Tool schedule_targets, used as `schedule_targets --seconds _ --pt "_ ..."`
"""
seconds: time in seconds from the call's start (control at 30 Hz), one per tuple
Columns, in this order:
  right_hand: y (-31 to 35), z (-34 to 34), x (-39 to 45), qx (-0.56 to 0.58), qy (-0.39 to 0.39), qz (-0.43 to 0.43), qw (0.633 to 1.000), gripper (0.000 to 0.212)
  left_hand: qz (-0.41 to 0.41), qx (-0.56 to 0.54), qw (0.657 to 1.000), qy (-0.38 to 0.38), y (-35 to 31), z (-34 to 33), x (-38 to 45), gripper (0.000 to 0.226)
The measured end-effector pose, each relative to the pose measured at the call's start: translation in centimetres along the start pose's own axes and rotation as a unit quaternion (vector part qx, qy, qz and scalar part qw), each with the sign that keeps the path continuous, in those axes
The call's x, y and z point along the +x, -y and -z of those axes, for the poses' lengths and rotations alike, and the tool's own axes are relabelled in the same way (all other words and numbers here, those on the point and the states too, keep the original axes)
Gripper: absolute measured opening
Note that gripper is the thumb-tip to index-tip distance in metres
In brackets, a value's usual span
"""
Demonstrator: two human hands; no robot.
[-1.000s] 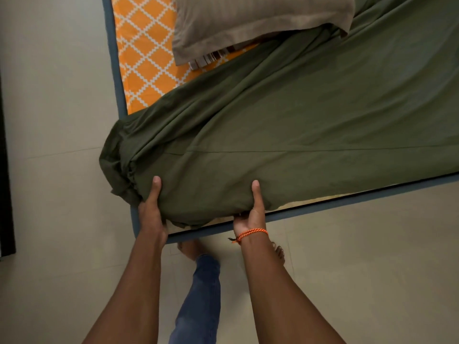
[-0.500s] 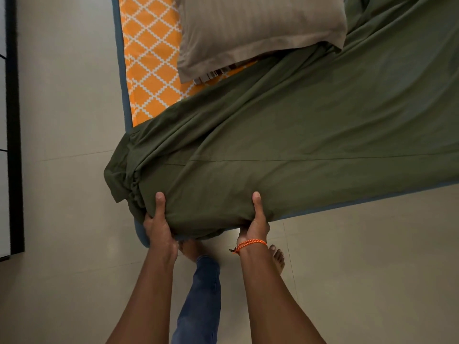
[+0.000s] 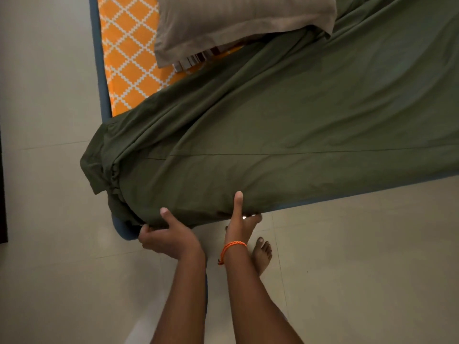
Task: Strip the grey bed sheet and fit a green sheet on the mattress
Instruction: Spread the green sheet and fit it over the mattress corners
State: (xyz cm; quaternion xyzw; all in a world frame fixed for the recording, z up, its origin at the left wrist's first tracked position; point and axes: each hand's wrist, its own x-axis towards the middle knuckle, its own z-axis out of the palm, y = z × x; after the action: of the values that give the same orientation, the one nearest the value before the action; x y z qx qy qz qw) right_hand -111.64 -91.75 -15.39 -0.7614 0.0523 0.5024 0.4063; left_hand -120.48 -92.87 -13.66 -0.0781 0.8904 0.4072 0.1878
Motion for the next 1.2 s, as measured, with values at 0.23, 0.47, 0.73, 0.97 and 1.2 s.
schedule_targets --seconds 0.23,0.47,0.73,0.97,1.2 --pt "7.5 3.5 3.2 -0.26 -0.213 0.344 0.877 0.027 -0.441 0.21 0.848 0.207 -1.8 -3.8 -8.1 0.029" --pt "9.4 5.1 4.1 -0.511 -0.03 0.349 0.785 0.021 -0.549 0.373 0.658 0.355 -0.9 -6.9 -7.2 0.057" --pt "7.9 1.5 0.8 -0.591 0.188 0.31 0.721 0.008 -0.487 0.433 0.653 0.386 -2.9 -4.7 -0.6 0.058" --pt "8.5 0.7 -4.5 -0.592 0.187 0.24 0.746 0.041 -0.359 0.401 0.688 0.488 -10.1 -3.5 0.6 0.049" --pt "9.2 -0.7 -13.9 -0.541 0.207 0.227 0.783 0.039 -0.304 0.31 0.776 0.458 -16.5 6.8 6.6 0.021"
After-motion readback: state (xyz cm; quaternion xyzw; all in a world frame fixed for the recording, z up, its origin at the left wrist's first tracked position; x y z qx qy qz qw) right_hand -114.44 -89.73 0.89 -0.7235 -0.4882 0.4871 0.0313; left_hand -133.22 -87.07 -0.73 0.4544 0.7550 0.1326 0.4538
